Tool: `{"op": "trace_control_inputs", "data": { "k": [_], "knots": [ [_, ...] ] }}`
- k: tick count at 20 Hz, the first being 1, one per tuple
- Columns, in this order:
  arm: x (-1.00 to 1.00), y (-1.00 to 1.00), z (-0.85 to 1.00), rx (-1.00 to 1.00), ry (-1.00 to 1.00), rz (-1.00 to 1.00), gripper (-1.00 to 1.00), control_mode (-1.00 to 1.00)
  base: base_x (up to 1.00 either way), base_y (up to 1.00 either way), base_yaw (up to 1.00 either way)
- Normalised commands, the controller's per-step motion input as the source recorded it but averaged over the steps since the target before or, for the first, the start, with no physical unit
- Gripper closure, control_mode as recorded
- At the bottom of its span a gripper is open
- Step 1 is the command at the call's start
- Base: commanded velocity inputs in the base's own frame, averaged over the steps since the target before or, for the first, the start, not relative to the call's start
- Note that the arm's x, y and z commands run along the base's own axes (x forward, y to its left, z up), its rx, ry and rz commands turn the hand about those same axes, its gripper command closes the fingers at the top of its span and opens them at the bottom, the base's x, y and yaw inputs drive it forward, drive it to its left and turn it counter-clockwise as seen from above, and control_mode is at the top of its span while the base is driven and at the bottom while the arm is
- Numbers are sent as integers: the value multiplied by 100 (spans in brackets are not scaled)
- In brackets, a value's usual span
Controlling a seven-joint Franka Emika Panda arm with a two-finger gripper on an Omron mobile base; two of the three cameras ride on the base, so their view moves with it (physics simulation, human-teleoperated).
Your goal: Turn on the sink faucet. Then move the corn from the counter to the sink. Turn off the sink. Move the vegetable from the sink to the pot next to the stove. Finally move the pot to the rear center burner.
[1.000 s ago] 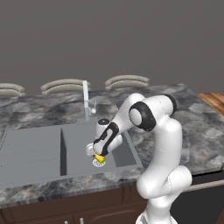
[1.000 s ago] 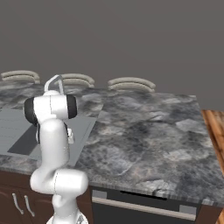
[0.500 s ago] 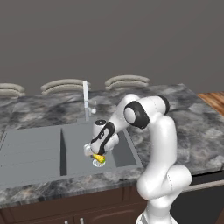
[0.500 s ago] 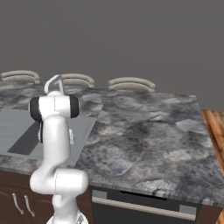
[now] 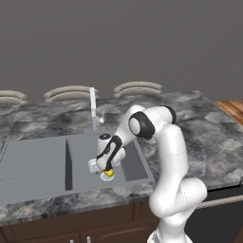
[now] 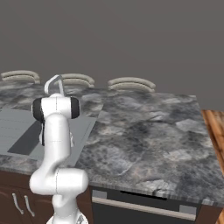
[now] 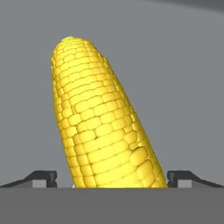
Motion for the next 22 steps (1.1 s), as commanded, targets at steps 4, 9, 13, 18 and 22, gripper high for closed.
{"op": "trace_control_inputs", "data": {
  "k": [4, 9, 13, 18, 22],
  "knots": [
    [3, 0, -36, 0, 0, 0, 100, -100, 0, 0, 0],
    [0, 0, -7, 0, 2, 0, 100, -100, 0, 0, 0],
    [-3, -7, 5, 0, 0, 0, 100, -100, 0, 0, 0],
    [-7, -13, 50, 0, 2, 0, 100, -100, 0, 0, 0],
    [-19, -18, 78, 0, 0, 0, 100, -100, 0, 0, 0]
  ]
}}
